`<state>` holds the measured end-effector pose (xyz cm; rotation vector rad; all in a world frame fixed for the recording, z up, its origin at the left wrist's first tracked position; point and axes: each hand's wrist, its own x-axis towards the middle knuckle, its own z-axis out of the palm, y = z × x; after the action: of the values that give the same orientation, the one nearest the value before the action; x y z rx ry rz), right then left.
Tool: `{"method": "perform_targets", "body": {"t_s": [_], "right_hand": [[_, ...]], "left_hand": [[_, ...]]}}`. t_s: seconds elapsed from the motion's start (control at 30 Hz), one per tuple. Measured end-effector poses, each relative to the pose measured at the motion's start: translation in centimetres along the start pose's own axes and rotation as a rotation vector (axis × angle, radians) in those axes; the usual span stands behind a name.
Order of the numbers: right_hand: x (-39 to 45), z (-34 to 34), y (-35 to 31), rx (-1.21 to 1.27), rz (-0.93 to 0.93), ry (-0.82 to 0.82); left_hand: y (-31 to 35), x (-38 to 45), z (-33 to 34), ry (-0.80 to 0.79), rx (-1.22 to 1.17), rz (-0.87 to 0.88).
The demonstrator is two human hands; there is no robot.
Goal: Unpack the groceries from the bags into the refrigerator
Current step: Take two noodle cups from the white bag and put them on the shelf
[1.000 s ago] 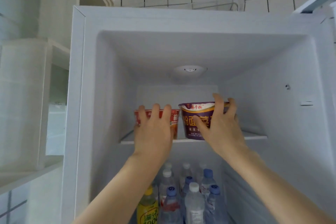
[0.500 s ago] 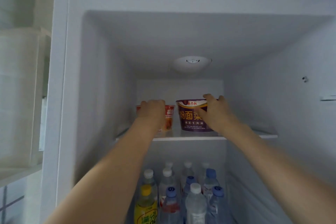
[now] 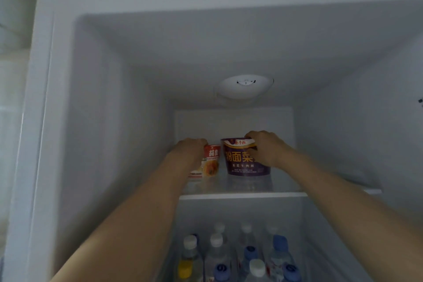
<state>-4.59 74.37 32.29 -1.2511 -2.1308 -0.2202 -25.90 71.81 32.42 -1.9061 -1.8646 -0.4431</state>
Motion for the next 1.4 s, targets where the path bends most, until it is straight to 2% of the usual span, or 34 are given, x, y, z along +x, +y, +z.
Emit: {"method": "perform_targets", "body": {"t_s": [0.3, 0.47, 0.7, 0.93, 1.17, 1.4], "right_hand": [[0.7, 1.1, 0.7, 0.027, -0.027, 0.034], [0.1, 1.4, 0.3, 0.000, 0.022, 0.042], [-1.9, 1.1, -1.0, -0.139, 0.110, 0.081], [-7.1, -1.9, -4.5, -0.219, 0.041, 0.193], [-14.6, -5.5, -8.5, -0.240, -0.021, 0.219], [-26.9, -4.8, -11.4, -0.089, 0.057, 0.315]], "left_hand": [[-0.4, 1.3, 0.4, -0.057, -0.004, -0.029], [-0.1, 0.7, 0.7, 0.013, -0.013, -0.046], [-0.5, -2.9, 0.2, 0.066, -0.086, -0.167], [1.6, -7.8, -2.4, 0.111, -0.152, -0.111], [6.4, -15.6, -6.0, 0.351, -0.207, -0.005], [8.6, -27.5, -4.7, 0.298, -0.563, 0.090]]}}
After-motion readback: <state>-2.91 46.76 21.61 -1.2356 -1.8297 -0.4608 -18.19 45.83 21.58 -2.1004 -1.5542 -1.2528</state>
